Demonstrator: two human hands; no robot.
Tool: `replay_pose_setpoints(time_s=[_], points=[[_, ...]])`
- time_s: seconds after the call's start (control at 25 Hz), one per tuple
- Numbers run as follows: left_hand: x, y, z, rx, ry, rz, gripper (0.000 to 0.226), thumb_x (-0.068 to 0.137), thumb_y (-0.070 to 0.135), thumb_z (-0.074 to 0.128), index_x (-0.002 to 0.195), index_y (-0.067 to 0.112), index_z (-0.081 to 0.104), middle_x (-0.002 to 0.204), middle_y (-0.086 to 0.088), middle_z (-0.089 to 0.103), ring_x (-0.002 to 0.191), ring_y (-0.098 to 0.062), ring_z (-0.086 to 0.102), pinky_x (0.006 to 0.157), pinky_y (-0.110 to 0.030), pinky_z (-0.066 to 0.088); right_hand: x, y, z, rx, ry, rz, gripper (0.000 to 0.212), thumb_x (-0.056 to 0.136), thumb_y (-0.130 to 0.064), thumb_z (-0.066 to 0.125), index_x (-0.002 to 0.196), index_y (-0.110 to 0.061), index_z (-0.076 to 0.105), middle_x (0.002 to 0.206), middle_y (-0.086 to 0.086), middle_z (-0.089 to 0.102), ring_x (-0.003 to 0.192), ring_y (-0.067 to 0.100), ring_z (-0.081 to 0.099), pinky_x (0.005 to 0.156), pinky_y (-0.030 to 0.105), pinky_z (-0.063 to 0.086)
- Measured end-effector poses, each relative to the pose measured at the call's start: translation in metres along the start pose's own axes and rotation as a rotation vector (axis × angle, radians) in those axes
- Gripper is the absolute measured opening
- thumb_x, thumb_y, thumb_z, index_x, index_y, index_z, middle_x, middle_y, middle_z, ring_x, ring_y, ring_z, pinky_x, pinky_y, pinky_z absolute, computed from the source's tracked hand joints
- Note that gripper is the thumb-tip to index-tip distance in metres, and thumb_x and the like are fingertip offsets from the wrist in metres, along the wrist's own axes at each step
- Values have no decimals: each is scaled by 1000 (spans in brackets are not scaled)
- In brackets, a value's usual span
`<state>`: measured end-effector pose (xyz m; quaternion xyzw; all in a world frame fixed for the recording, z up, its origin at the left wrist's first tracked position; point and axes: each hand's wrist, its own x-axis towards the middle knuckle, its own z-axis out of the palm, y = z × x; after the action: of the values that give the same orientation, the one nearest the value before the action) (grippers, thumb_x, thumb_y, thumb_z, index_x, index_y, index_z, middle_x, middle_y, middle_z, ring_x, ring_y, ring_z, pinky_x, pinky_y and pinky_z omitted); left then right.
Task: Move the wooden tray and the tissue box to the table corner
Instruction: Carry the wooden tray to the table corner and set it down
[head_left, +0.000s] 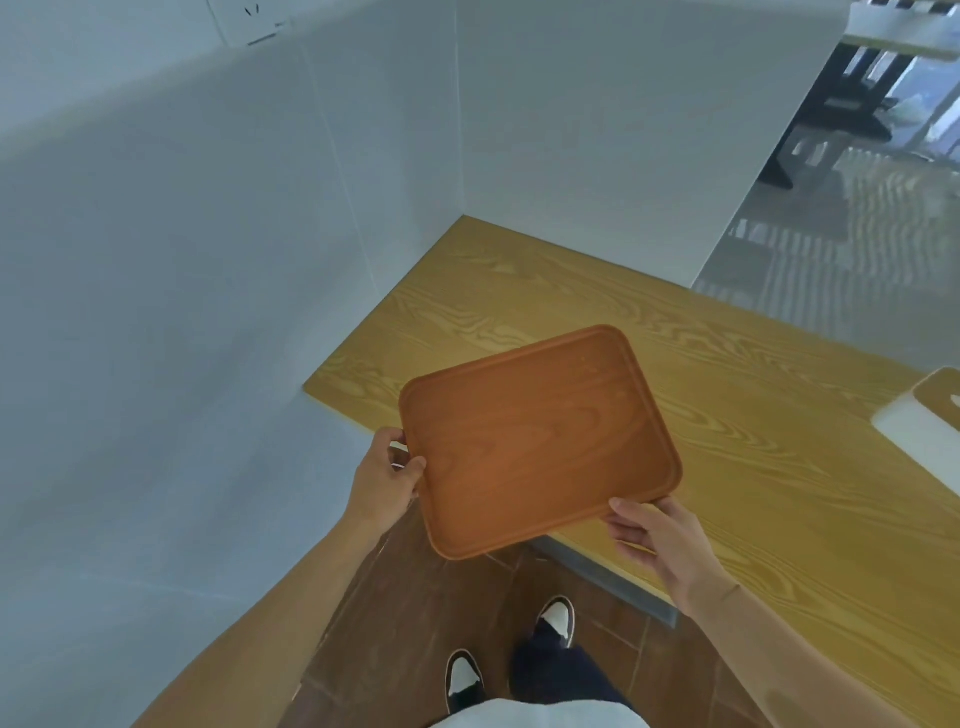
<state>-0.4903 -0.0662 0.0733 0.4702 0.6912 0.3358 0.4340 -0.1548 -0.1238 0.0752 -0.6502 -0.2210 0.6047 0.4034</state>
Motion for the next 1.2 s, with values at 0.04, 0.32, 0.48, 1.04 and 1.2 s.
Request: replay_pose_setpoints(time_s=[0.04,0.32,0.48,1.04,1.2], points=[[9,3,1,5,-9,-1,25,94,15,64,112,23,50,93,-9,64,82,-28,68,74,-46,61,5,-2,2,5,13,0,31,84,-13,77,111,-7,62,91,12,79,84,25,72,70,37,57],[78,35,22,44,-70,25,24,93,13,65,112,21,52,86,-9,63,80,-32,68,74,-48,60,56,-26,-1,64,64,15,33,81,-16,80,108,-6,64,93,11,79,84,24,73,68,36,56],[129,61,40,118,-120,65,23,92,13,67,107,23,53,86,-9,65,74,-24,67,71,-45,61,91,-42,-2,127,100,44,34,79,-18,82,107,-6,65,92,10,79,85,23,74,69,36,56],[260,119,121,432,-337,142,25,91,16,68,106,24,49,84,-1,65,73,-14,61,60,-26,42,154,-64,-12,273,283,169,32,79,-13,82,102,2,65,83,13,79,64,20,67,55,33,51],[306,126,141,504,-418,176,22,90,14,68,103,21,53,85,2,66,74,-14,62,59,-22,40,175,-68,1,298,375,209,30,80,-14,82,99,2,66,79,11,79,63,21,65,56,36,49]])
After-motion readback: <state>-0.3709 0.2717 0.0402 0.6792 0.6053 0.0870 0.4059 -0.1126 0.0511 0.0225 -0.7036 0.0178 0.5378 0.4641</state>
